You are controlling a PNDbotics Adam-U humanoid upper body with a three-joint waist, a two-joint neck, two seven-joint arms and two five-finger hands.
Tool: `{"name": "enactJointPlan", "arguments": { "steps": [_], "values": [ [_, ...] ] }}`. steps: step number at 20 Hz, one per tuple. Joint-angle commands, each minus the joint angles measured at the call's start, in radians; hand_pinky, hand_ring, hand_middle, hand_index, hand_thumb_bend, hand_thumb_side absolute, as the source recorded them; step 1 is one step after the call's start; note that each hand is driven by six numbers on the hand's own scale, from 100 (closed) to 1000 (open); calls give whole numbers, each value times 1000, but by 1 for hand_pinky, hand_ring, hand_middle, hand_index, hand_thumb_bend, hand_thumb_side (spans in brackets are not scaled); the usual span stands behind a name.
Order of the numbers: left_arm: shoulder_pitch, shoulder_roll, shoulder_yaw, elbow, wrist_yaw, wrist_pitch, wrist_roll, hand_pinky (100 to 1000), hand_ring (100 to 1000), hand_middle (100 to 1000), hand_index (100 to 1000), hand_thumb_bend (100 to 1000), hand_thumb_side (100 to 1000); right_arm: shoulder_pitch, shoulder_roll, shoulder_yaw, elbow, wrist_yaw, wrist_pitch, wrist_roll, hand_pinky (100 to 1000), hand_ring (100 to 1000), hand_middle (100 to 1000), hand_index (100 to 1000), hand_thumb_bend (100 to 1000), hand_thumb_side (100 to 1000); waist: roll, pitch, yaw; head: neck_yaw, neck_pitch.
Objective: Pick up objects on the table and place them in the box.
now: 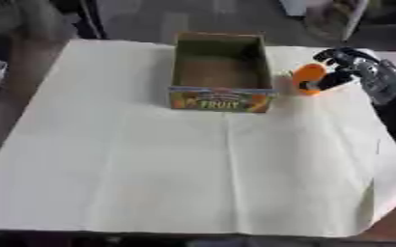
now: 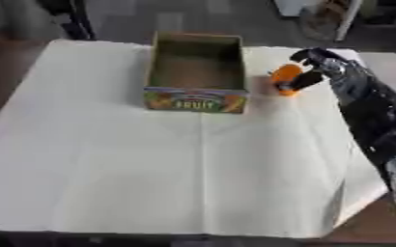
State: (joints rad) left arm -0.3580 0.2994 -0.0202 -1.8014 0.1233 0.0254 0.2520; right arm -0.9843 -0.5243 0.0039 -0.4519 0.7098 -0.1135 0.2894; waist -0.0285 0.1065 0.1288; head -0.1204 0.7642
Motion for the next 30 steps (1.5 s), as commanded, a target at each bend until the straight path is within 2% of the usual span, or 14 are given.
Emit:
{"name": "enactJointPlan", "arguments": {
  "steps": [1, 18, 22, 24, 26, 28, 30],
  "values": [
    [-9, 20, 9, -11, -5, -1, 4, 627, 604, 581, 727, 637, 369, -18, -35, -3, -11, -5, -1, -3, 904, 949, 898, 930, 481, 319, 3, -14, -2, 2, 6],
    [-10, 14, 8, -13, -4, 0, 4, 625, 600, 579, 727, 641, 369, -2, -22, 0, 2, 9, 4, -4, 871, 913, 861, 912, 474, 300, 11, -7, 7, -2, 6],
    [-11, 12, 8, -14, -3, 0, 3, 625, 600, 579, 727, 641, 370, 2, -17, 0, 4, 14, 12, -13, 806, 864, 823, 883, 458, 263, 10, -5, 10, -3, 6],
    [-11, 11, 8, -13, -4, 0, 3, 624, 599, 578, 727, 640, 371, 5, -16, 0, 3, 20, 20, -30, 724, 800, 768, 840, 419, 171, 10, -4, 11, -3, 6],
    [-11, 11, 8, -13, -4, 0, 4, 624, 599, 578, 727, 642, 370, 7, -16, -1, 3, 24, 26, -46, 685, 768, 740, 818, 418, 134, 10, -4, 12, -3, 6],
    [-11, 10, 7, -13, -4, 0, 4, 624, 599, 578, 727, 643, 370, 10, -15, -1, 3, 28, 30, -65, 576, 677, 648, 744, 380, 100, 10, -4, 13, -5, 6],
    [-11, 10, 7, -13, -4, 0, 3, 624, 599, 578, 727, 644, 370, 13, -14, -3, 3, 31, 35, -88, 524, 631, 603, 703, 383, 100, 10, -4, 13, -7, 6]
  ]
}}
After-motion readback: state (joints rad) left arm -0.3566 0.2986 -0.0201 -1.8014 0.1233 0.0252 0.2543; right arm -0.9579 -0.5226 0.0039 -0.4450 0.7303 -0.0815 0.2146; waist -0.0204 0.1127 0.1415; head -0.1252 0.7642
